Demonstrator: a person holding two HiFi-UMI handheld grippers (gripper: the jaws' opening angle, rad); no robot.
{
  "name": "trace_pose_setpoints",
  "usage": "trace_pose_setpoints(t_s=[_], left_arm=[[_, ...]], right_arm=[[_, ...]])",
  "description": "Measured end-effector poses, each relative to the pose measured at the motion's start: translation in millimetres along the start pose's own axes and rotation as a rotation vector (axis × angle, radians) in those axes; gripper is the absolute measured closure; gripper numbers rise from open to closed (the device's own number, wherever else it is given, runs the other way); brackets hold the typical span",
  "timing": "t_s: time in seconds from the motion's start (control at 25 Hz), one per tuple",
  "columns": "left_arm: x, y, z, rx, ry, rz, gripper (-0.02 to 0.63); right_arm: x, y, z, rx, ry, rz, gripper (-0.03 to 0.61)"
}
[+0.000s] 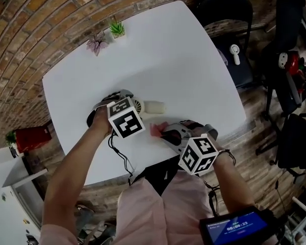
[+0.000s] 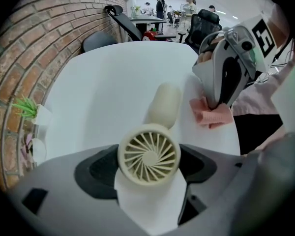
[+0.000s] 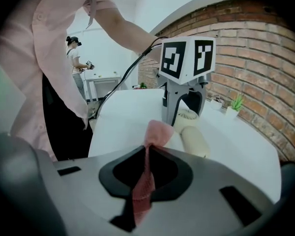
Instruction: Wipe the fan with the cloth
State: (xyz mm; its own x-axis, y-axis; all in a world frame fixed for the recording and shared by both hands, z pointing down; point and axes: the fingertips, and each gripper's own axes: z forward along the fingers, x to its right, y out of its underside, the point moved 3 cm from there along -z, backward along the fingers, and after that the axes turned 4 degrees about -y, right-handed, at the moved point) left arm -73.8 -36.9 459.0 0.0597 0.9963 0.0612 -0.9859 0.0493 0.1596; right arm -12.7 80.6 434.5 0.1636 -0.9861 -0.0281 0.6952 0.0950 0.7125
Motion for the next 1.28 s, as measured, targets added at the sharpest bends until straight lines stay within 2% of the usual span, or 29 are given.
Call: trace_pose_setpoints(t_s=[0.6,1.28], left_arm=[[-0.7,-1.1,0.3,0.008,0.003,0.009,0.241],[-2.1,2.0,1.5,0.023,0.003,0.012,0.241]], right_arm=[[30.8,-12.0,22.6,-0.057,0.222,0.121,0.552],[39.6,-16.1,34.3,-0.053,0.444,0.265,0.552]])
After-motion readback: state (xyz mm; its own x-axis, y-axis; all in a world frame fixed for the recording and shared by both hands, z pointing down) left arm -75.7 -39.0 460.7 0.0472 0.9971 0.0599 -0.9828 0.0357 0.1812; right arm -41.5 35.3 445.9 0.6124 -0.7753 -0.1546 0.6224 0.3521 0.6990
